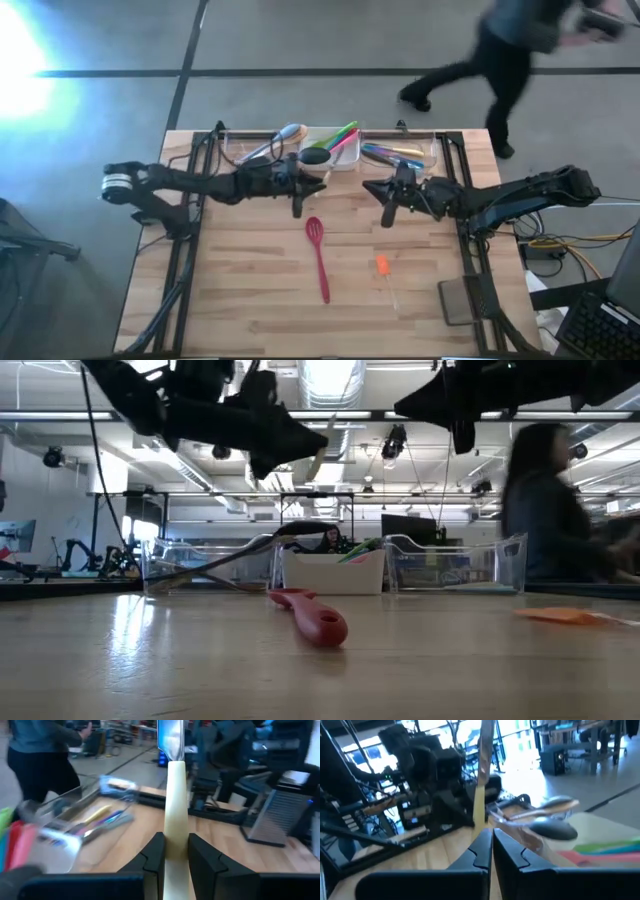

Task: Pick & Place Kitchen Items
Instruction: Put the yellow table knife into the right transparent bin

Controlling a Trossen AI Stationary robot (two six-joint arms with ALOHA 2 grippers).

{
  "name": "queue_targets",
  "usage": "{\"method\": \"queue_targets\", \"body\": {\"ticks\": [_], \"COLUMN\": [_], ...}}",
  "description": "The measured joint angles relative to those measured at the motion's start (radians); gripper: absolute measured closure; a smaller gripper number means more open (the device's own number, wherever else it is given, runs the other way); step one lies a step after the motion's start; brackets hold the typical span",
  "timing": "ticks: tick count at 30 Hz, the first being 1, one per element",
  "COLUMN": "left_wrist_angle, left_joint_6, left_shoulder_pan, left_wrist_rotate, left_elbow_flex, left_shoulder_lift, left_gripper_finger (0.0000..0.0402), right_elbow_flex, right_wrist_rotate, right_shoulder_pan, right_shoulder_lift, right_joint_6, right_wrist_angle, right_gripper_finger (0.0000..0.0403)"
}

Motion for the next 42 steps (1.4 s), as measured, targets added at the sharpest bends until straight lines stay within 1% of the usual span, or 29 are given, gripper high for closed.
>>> {"method": "queue_targets", "body": {"ticks": [3,8,14,16,19,26,36,39,42], "left_wrist_angle": [0.002,-0.005,0.0,0.003,0.012,0.019,0.013,0.012,0.014], "left_joint_6": [0.026,0.04,0.041,0.042,0.039,0.037,0.036,0.034,0.034], "left_shoulder_pan": [0.0,0.003,0.007,0.007,0.007,0.007,0.009,0.009,0.009], "left_wrist_rotate": [0.055,0.106,0.128,0.134,0.175,0.277,0.304,0.309,0.342], "left_elbow_flex": [0.068,0.154,0.198,0.21,0.232,0.297,0.349,0.379,0.428], "left_shoulder_lift": [0.07,0.161,0.175,0.174,0.174,0.198,0.266,0.29,0.322], "left_gripper_finger": [0.0341,0.0341,0.0341,0.0341,0.0341,0.0341,0.0341,0.0341,0.0341], "right_elbow_flex": [0.022,0.038,0.038,0.038,0.038,0.038,0.038,0.038,0.038], "right_wrist_rotate": [0.001,0.001,0.001,0.001,0.001,0.008,-0.009,-0.011,-0.011], "right_shoulder_pan": [-0.003,-0.003,-0.003,-0.003,-0.003,-0.007,-0.006,-0.006,-0.006], "right_shoulder_lift": [0.0,0.0,0.0,0.0,0.006,0.022,0.021,0.021,0.021], "right_joint_6": [-0.038,-0.048,-0.042,-0.048,-0.057,-0.071,-0.072,-0.069,-0.072], "right_wrist_angle": [0.0,-0.001,-0.002,-0.002,0.005,0.009,0.049,0.052,0.052], "right_gripper_finger": [0.0377,0.0327,0.0258,0.0241,0.0222,0.0203,0.0202,0.0202,0.0204]}}
